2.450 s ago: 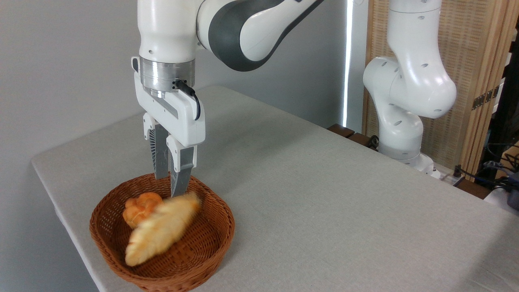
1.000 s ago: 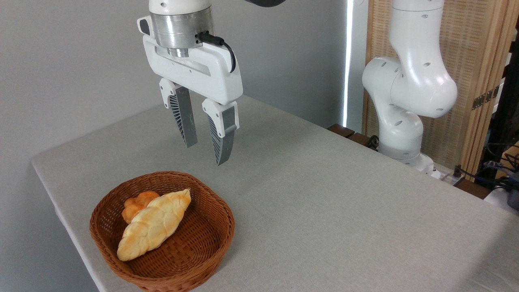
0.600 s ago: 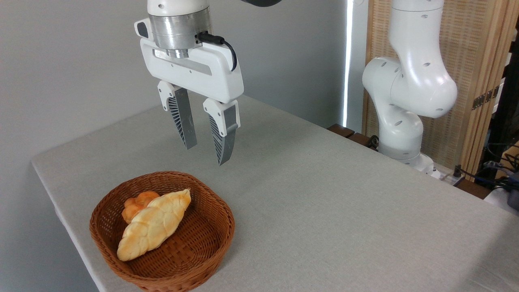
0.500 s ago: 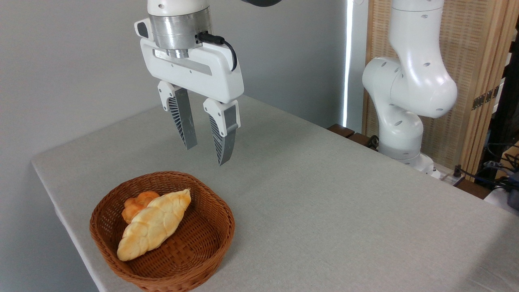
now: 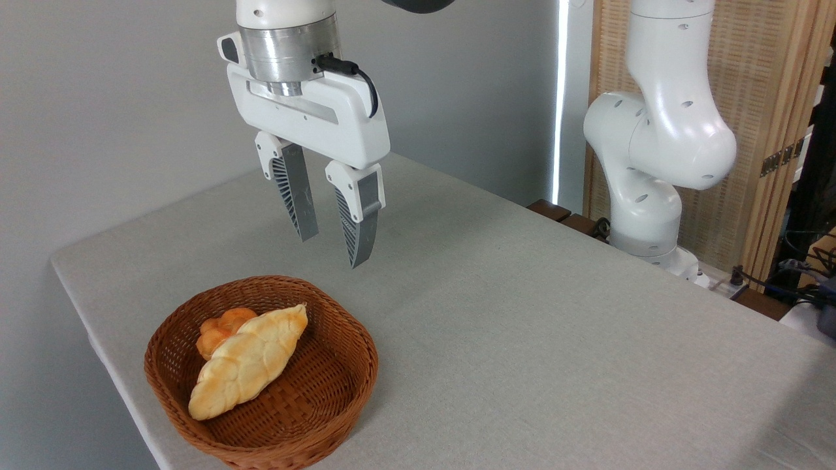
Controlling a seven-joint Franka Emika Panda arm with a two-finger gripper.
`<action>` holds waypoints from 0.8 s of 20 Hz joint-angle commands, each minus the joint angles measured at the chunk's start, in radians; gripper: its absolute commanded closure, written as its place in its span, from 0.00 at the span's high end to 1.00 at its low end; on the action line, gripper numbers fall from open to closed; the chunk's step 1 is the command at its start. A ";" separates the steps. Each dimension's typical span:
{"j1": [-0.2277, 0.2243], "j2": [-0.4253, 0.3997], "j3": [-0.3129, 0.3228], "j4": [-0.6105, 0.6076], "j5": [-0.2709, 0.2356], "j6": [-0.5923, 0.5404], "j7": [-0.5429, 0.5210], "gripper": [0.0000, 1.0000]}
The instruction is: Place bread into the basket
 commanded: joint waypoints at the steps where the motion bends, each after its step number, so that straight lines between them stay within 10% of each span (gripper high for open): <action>1: -0.003 -0.004 0.005 0.016 0.010 -0.027 0.038 1.00; 16: 0.041 -0.014 -0.034 0.013 0.010 -0.027 0.040 1.00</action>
